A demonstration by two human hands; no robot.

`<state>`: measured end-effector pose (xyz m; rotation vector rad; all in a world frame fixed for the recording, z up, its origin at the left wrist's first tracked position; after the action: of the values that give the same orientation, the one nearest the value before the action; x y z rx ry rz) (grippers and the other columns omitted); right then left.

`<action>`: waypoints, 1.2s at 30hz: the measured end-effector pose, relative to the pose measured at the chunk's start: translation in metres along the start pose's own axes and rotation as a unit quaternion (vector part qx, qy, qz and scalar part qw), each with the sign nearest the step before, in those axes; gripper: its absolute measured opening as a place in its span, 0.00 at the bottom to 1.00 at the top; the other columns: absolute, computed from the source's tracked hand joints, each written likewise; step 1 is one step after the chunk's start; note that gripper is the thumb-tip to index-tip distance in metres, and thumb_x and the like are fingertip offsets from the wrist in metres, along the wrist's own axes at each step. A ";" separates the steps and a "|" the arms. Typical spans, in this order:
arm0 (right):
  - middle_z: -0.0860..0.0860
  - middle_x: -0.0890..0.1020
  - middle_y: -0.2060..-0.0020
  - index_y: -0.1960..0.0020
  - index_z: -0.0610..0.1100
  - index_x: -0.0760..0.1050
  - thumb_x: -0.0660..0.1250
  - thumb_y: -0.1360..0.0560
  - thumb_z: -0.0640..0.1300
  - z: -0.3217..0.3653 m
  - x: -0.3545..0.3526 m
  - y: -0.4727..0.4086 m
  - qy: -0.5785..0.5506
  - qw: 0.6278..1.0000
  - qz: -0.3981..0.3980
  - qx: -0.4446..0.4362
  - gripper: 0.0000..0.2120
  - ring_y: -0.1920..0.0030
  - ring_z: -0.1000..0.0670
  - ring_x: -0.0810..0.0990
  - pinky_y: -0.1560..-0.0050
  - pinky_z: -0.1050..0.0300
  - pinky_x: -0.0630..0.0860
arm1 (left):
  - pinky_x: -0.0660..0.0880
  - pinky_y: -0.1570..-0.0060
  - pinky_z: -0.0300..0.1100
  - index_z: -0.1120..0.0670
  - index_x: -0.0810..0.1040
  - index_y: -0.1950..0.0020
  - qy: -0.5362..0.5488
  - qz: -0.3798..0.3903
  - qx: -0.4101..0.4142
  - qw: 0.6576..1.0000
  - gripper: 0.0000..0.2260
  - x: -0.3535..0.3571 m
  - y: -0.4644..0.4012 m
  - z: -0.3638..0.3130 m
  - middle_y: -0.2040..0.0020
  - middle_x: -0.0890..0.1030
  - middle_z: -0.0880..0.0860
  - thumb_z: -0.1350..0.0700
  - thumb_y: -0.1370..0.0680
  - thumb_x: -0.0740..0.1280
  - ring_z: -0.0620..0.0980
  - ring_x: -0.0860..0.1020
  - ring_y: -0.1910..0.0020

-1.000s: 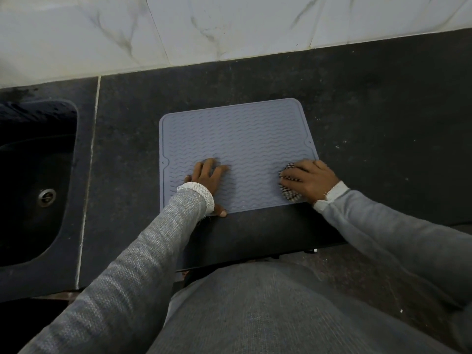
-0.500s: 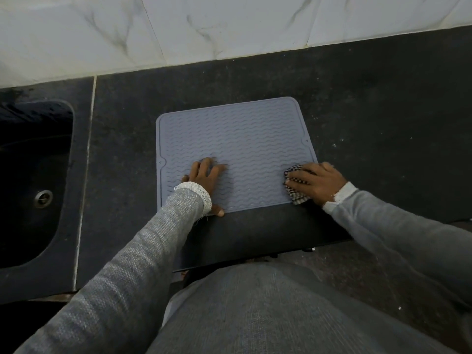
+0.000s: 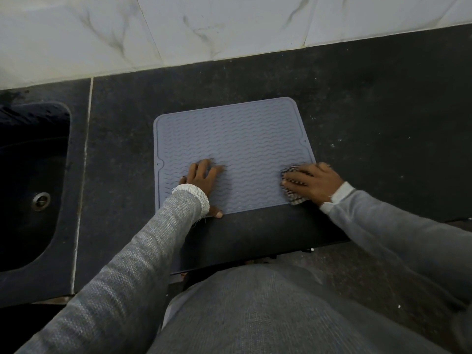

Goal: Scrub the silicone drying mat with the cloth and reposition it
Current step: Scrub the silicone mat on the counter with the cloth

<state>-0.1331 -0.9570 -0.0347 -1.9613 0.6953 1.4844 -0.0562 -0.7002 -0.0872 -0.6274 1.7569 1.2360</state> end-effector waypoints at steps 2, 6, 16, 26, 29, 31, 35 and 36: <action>0.51 0.85 0.53 0.53 0.49 0.84 0.59 0.30 0.41 -0.011 -0.002 0.012 0.007 1.000 0.025 0.011 0.16 0.57 0.45 0.84 0.62 0.54 0.78 | 0.58 0.33 0.62 0.42 0.50 0.27 -0.002 0.003 -0.004 1.000 0.54 0.000 -0.001 -0.001 0.26 0.47 0.51 0.42 0.44 0.79 0.56 0.48 0.27; 0.50 0.85 0.52 0.52 0.48 0.84 0.77 0.39 0.39 -0.007 -0.005 -0.005 -0.008 0.998 0.040 0.043 0.16 0.55 0.43 0.83 0.60 0.51 0.77 | 0.58 0.33 0.62 0.43 0.51 0.27 -0.009 0.006 -0.011 1.000 0.54 0.000 -0.001 -0.002 0.26 0.46 0.51 0.41 0.44 0.79 0.57 0.48 0.27; 0.52 0.84 0.50 0.49 0.50 0.83 0.58 0.29 0.41 -0.012 0.015 0.006 -0.001 0.999 0.025 0.036 0.17 0.55 0.44 0.83 0.58 0.54 0.74 | 0.60 0.34 0.62 0.42 0.51 0.28 -0.007 0.002 -0.009 1.000 0.54 0.001 0.000 0.000 0.27 0.46 0.51 0.41 0.46 0.79 0.56 0.47 0.28; 0.48 0.84 0.51 0.50 0.47 0.83 0.80 0.47 0.38 -0.021 0.008 0.017 -0.055 0.988 0.073 0.123 0.25 0.54 0.40 0.82 0.62 0.46 0.77 | 0.54 0.31 0.64 0.44 0.52 0.25 -0.037 0.057 -0.029 0.997 0.48 -0.021 0.008 -0.016 0.25 0.47 0.52 0.40 0.37 0.76 0.58 0.49 0.26; 0.48 0.84 0.51 0.50 0.46 0.83 0.82 0.50 0.38 -0.021 0.005 0.015 -0.077 0.984 0.073 0.141 0.28 0.54 0.40 0.82 0.62 0.46 0.77 | 0.52 0.29 0.62 0.46 0.54 0.26 -0.048 0.016 -0.010 0.999 0.45 -0.034 0.003 -0.039 0.24 0.48 0.53 0.38 0.35 0.74 0.58 0.49 0.25; 0.48 0.84 0.50 0.49 0.47 0.83 0.82 0.49 0.39 -0.019 0.002 0.009 -0.083 0.984 0.058 0.148 0.28 0.53 0.41 0.82 0.62 0.47 0.77 | 0.50 0.29 0.62 0.46 0.51 0.25 -0.031 -0.010 0.016 0.999 0.46 -0.039 -0.006 -0.062 0.23 0.46 0.53 0.38 0.35 0.74 0.58 0.47 0.25; 0.52 0.84 0.51 0.51 0.51 0.83 0.81 0.44 0.43 -0.004 -0.001 -0.016 -0.077 0.989 0.042 0.117 0.22 0.54 0.45 0.83 0.59 0.53 0.76 | 0.47 0.30 0.64 0.43 0.43 0.24 -0.028 0.015 0.044 0.999 0.53 -0.036 -0.028 -0.104 0.23 0.40 0.52 0.38 0.37 0.75 0.57 0.41 0.25; 0.54 0.84 0.52 0.53 0.52 0.83 0.81 0.45 0.45 0.001 0.001 -0.023 -0.066 0.992 0.052 0.097 0.20 0.55 0.46 0.83 0.58 0.54 0.76 | 0.47 0.30 0.65 0.43 0.41 0.24 -0.039 0.029 0.048 0.998 0.55 -0.033 -0.032 -0.110 0.24 0.39 0.53 0.38 0.38 0.76 0.58 0.40 0.25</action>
<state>-0.1174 -0.9403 -0.0330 -1.6873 0.8606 1.5312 -0.0551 -0.8161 -0.0598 -0.4690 1.7678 1.1905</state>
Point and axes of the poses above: each hand's wrist, its own y-axis away from the middle knuckle, its own x-axis out of the palm, z = x × y, the point moved 5 cm from there along -y, towards the middle knuckle
